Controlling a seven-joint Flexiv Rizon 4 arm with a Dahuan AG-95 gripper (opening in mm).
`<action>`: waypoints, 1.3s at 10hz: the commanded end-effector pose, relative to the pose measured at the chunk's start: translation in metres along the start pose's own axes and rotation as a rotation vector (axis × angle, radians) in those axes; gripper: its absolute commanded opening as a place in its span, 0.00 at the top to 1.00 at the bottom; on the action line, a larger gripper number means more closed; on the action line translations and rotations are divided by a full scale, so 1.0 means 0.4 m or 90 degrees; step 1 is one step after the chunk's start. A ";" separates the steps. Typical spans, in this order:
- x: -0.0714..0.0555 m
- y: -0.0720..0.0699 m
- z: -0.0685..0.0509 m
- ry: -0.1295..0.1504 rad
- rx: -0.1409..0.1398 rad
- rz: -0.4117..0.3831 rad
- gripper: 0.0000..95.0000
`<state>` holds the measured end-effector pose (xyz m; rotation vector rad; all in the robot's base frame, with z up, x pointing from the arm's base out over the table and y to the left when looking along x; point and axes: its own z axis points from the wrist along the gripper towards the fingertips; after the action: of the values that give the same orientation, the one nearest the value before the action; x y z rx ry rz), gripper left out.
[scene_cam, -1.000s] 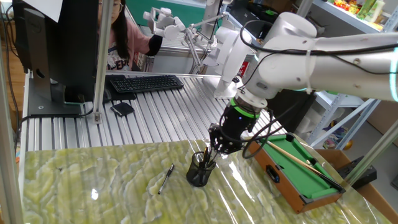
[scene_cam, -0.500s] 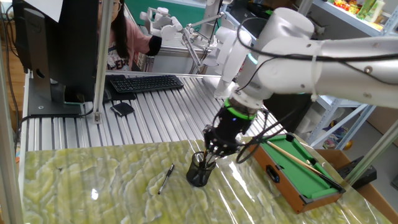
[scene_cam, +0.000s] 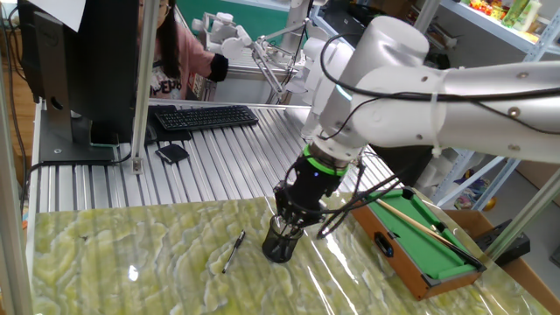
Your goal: Put the pen into the pen holder
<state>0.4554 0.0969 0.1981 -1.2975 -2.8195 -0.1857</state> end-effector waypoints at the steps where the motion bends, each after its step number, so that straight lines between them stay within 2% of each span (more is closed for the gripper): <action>1: -0.001 0.014 0.031 -0.007 0.003 0.059 1.00; 4: 0.006 0.041 0.078 -0.003 0.003 0.077 1.00; 5: 0.008 0.065 0.101 -0.012 0.006 0.087 1.00; 6: 0.006 0.090 0.111 -0.011 0.005 0.099 1.00; 8: -0.016 0.126 0.116 0.001 -0.003 0.109 1.00; 11: -0.048 0.156 0.125 0.003 -0.002 0.103 1.00; 13: -0.063 0.165 0.153 -0.003 0.000 0.100 1.00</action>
<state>0.5245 0.1289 0.1407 -1.5098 -2.7025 -0.1757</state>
